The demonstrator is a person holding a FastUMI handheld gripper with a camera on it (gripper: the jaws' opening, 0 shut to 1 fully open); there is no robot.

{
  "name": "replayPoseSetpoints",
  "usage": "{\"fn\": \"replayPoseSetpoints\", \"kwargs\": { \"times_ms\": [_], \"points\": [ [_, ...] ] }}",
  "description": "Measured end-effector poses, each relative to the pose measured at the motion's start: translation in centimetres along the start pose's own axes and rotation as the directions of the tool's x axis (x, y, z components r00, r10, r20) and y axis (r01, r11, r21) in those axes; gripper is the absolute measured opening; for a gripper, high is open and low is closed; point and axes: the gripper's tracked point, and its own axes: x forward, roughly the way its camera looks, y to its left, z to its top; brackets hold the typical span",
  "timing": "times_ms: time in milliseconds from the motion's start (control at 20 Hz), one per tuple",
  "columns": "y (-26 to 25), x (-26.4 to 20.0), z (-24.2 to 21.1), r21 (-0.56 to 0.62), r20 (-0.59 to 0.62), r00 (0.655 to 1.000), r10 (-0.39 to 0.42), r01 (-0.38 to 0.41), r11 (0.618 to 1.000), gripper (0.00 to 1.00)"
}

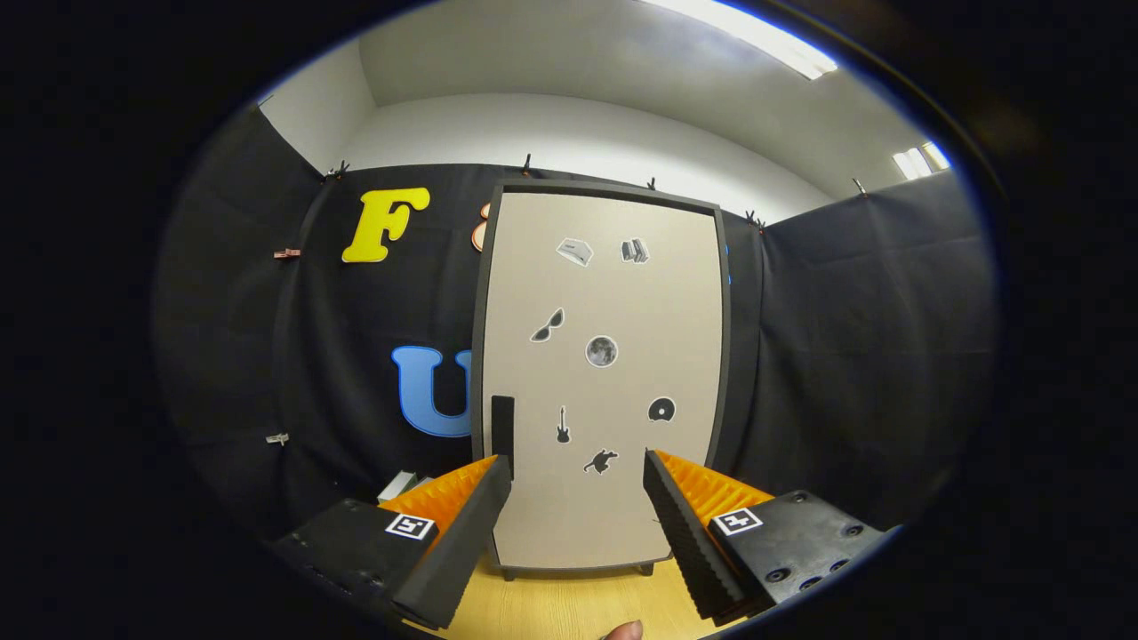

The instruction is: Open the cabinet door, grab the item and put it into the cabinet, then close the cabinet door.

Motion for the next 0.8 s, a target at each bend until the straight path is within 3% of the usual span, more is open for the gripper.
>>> {"fn": "replayPoseSetpoints", "kwargs": {
  "times_ms": [500,800],
  "points": [
    [0.5,0.4,-0.2,0.011,-0.001,1.000,0.014,-0.014,1.000,0.97],
    [4.2,4.7,-0.7,0.043,0.000,0.996,0.086,-0.086,0.995,0.97]
  ]
}}
